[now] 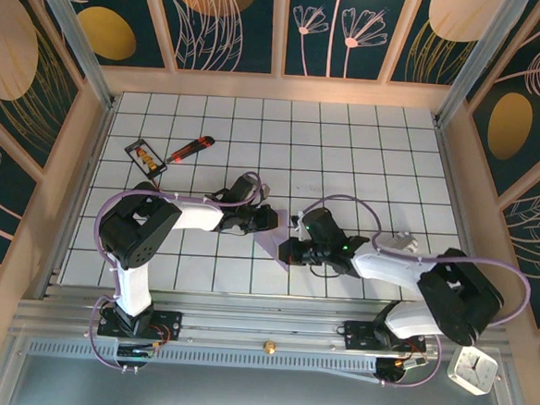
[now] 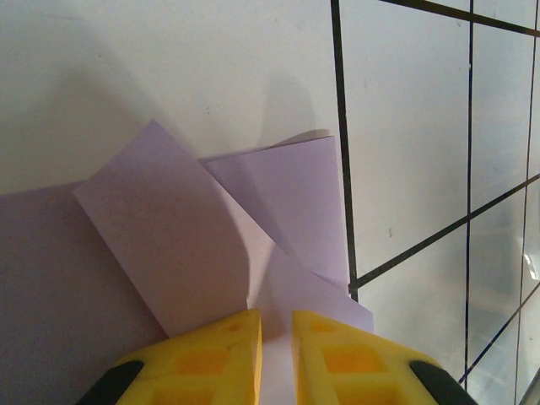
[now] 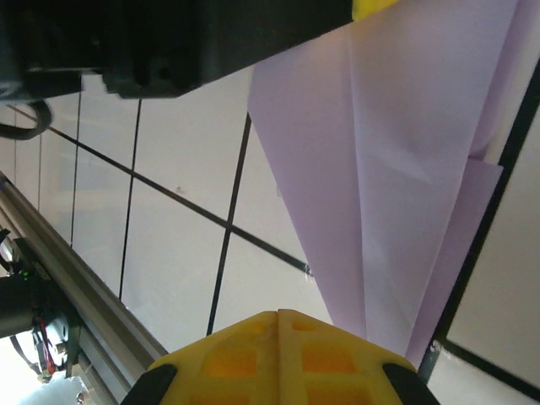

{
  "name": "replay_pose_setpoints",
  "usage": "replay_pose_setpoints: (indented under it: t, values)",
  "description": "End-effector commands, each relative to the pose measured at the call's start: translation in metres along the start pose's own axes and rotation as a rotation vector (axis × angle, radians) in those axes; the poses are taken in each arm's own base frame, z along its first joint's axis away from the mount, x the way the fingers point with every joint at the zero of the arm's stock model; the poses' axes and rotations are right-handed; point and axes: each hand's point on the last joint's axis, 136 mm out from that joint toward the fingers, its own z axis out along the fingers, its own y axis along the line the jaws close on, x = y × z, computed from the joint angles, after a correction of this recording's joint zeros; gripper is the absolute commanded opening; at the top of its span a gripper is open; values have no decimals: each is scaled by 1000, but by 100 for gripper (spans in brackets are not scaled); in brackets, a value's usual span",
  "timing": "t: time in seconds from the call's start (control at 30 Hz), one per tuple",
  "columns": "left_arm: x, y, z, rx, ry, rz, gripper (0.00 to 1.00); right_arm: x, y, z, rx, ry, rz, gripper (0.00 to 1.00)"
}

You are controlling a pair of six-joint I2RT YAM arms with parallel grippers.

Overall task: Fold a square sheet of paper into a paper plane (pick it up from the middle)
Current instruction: Fourth fold the wing at the center of the table.

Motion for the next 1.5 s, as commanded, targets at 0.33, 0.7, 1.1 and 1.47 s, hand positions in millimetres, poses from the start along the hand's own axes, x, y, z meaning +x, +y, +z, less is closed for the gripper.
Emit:
replay_pose_setpoints:
  t: [0.33,0.7,1.1,1.47]
  values:
    - [28,67,10,-228,67,-45,19,38,-45,13,60,84,41,0]
    - [-12,14,-5,-131,-5,12,32,58,-72,10,140,110,87,0]
    - [9,-48,-51,77,-10,-29,33,59,-77,9,160,96,123,0]
    - [61,-55,-37,212,122,-157,1,59,-77,9,163,94,125,0]
